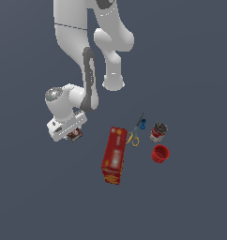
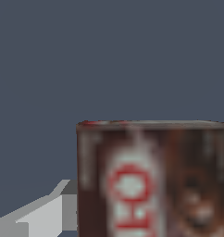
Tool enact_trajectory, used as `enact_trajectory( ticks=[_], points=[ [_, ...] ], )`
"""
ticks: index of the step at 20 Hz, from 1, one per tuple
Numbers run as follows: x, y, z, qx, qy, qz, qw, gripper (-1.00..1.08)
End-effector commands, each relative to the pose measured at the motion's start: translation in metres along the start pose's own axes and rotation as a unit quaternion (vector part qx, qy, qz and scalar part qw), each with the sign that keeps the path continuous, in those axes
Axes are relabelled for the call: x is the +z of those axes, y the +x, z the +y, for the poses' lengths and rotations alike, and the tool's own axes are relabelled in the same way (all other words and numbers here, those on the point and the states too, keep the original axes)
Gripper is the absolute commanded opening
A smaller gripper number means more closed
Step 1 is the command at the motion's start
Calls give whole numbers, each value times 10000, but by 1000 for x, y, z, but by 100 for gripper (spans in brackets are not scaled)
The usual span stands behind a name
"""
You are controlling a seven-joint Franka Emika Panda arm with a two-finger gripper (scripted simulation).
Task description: Pick up a designated object from a clutter of objects.
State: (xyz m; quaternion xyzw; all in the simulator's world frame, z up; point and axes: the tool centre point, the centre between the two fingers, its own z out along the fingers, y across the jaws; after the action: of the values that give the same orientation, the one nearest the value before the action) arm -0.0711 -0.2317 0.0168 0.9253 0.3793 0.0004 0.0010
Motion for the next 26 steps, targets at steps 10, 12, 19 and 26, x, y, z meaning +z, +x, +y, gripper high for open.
enact_trajectory(
  ticks=[10,12,19,26],
  points=[
    [-22,24,-22,-5,0,-6,10000,-100],
    [-32,34,-30,-5,0,-6,10000,-100],
    [-76,83,-73,-9,-3,-20,10000,-100],
    [-128,139,-121,-12,-2,-25,10000,-100]
  ],
)
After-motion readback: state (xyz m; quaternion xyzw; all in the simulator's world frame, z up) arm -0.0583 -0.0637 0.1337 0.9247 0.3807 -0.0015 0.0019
